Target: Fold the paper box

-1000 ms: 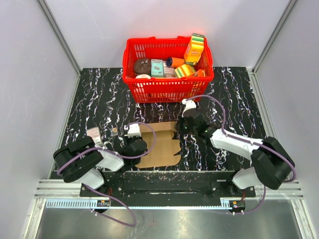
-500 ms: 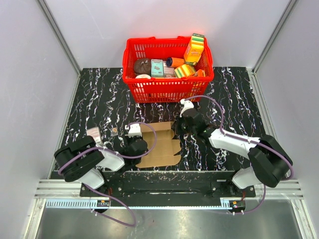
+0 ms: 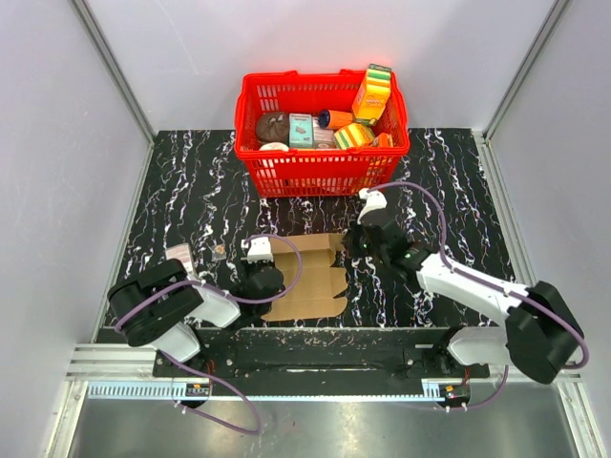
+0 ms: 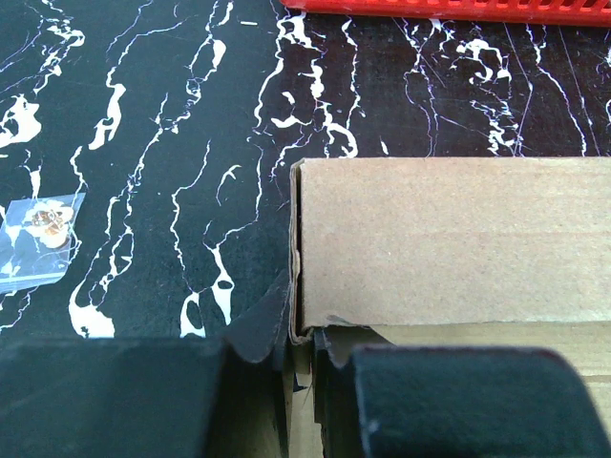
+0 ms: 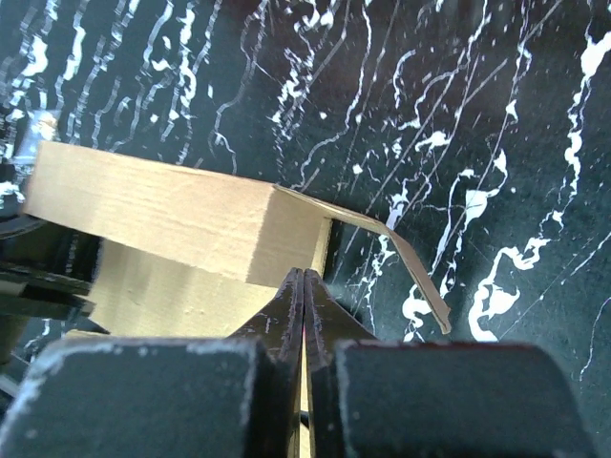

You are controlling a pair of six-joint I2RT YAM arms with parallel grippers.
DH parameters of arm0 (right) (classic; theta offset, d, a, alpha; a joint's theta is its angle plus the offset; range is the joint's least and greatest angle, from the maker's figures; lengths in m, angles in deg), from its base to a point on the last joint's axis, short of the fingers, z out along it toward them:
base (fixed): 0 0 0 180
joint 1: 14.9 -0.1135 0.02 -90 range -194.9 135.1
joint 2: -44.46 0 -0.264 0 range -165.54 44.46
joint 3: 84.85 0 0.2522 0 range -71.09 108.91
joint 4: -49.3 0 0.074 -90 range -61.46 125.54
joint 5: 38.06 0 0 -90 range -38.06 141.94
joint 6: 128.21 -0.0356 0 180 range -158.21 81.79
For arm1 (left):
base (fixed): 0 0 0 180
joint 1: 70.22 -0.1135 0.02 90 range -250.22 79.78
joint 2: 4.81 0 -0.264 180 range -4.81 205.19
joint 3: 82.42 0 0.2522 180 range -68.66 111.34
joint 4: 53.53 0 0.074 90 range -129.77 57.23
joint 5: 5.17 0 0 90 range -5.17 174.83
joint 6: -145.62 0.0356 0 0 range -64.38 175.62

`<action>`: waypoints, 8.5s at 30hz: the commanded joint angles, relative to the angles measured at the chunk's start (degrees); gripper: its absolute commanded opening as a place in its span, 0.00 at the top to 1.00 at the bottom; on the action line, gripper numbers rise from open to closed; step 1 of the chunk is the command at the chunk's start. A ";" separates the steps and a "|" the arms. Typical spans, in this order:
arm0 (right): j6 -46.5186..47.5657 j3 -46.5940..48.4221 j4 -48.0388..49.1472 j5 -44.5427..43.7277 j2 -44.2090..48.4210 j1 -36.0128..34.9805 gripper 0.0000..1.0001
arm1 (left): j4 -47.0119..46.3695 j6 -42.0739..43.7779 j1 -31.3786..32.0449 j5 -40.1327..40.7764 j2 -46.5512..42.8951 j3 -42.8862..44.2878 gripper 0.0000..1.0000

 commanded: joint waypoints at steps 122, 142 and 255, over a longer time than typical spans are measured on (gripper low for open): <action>0.27 2.96 13.12 17.17 -9.18 -0.28 0.98 | 28.57 8.23 -6.09 -34.39 -18.90 17.21 0.44; 0.53 2.96 11.98 16.47 -7.42 -0.28 0.97 | 28.05 8.49 -6.79 -33.69 -15.39 16.33 0.45; 25.75 8.58 -16.50 3.10 -1.61 11.06 0.35 | 28.57 7.88 -6.79 -35.19 -18.81 13.52 0.50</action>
